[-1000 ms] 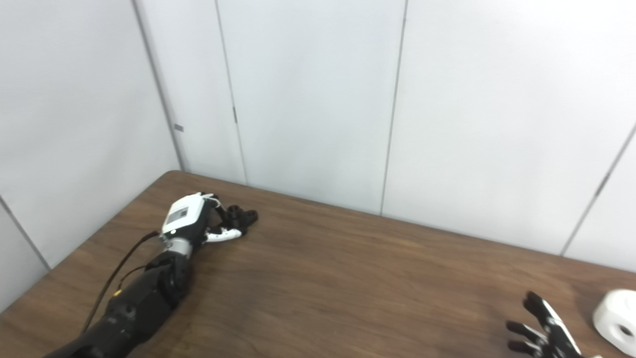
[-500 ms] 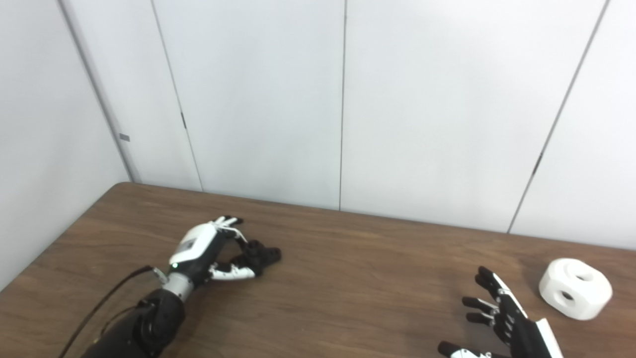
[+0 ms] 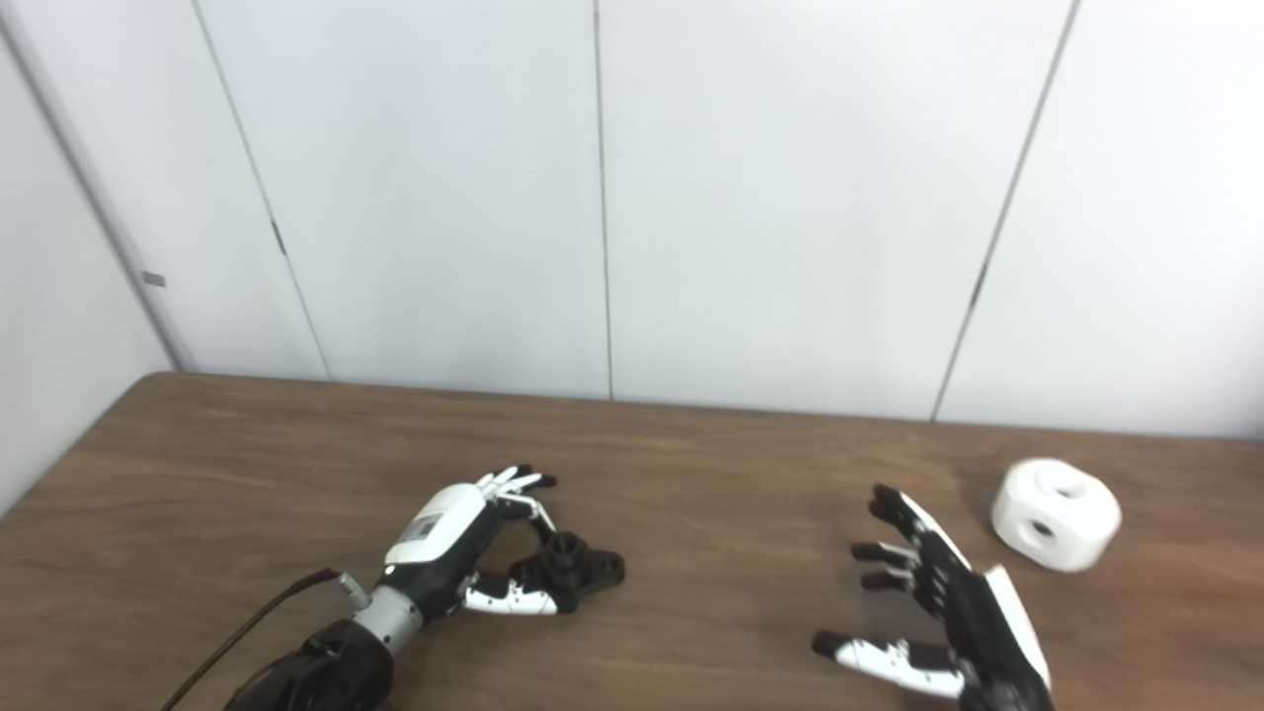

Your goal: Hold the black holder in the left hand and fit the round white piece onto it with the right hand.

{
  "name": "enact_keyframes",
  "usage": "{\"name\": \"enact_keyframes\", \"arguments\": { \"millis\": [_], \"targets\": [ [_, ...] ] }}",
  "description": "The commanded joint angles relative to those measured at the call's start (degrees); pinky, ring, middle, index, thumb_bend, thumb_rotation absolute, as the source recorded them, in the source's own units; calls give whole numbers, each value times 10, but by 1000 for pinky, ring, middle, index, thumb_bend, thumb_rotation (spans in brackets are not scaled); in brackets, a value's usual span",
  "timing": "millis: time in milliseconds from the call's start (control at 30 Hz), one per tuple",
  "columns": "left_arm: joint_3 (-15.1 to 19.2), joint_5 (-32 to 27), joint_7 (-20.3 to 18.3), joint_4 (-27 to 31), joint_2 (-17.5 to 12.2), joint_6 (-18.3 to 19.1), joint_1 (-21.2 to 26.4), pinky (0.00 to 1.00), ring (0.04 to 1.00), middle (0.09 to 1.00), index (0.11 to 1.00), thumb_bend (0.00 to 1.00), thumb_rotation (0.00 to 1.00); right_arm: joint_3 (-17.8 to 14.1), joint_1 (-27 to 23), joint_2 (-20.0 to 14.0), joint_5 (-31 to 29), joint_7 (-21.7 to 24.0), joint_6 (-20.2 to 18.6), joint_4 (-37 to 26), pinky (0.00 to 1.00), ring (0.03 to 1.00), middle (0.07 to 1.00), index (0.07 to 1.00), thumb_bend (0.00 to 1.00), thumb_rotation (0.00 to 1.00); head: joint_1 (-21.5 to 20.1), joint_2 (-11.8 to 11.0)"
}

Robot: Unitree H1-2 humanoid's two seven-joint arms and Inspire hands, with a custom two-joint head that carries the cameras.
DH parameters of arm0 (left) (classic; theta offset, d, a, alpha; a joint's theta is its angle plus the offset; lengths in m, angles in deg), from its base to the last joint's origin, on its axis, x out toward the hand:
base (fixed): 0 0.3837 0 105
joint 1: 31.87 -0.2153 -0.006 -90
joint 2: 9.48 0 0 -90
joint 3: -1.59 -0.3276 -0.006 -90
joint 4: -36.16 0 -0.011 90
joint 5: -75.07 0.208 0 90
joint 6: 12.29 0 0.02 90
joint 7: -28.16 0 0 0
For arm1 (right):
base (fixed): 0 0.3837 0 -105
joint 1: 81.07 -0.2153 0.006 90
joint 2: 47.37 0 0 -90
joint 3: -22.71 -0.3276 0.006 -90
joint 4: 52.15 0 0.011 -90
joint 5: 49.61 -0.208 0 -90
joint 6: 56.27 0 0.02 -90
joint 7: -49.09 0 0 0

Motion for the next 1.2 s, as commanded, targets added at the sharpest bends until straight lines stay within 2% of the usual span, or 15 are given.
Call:
{"name": "enact_keyframes", "arguments": {
  "millis": [0, 233, 400, 667, 767, 867, 933, 1067, 1167],
  "targets": [
    [-34, 22, -39, -6, 17, -24, -5, 998, 969, 893, 482, 524, 60, -5, -17, -1, -1, -12, 22, -14, 640, 734, 884, 879, 726, 43, -6, 3],
    [-63, 30, -51, -37, 29, -39, -5, 1000, 965, 889, 482, 524, 56, -7, -15, -1, 6, -14, 11, -25, 629, 732, 885, 876, 735, 95, -22, 8],
    [-86, 44, -62, -49, 24, -30, -4, 1000, 970, 890, 482, 524, 57, -14, -20, -1, 3, -18, 9, -27, 615, 737, 885, 874, 741, 112, -30, 10],
    [-112, 64, -68, -68, 14, -9, -4, 1000, 973, 890, 482, 524, 55, -35, -35, -20, -1, -18, 9, -37, 639, 744, 893, 883, 741, 142, -71, 7],
    [-125, 88, -59, -84, 7, -9, -1, 1000, 965, 885, 483, 524, 56, -42, -47, -37, 6, -14, 0, -51, 646, 732, 886, 882, 744, 139, -103, 0],
    [-137, 118, -39, -101, 3, -9, 0, 989, 955, 879, 483, 524, 57, -49, -69, -61, 13, -11, -10, -59, 613, 727, 878, 880, 758, 137, -130, -8],
    [-142, 131, -32, -106, -1, -9, -1, 988, 954, 873, 484, 524, 57, -53, -83, -77, 26, -13, -20, -64, 602, 722, 875, 880, 769, 166, -155, -18],
    [-150, 136, -16, -116, -8, -21, -4, 990, 942, 859, 485, 524, 55, -72, -118, -106, 48, -23, -52, -79, 591, 721, 870, 879, 774, 192, -191, -32],
    [-152, 133, -19, -117, -13, -18, -6, 998, 953, 868, 486, 524, 54, -92, -146, -125, 61, -30, -78, -86, 554, 710, 865, 879, 768, 161, -224, -43]
  ]
}}
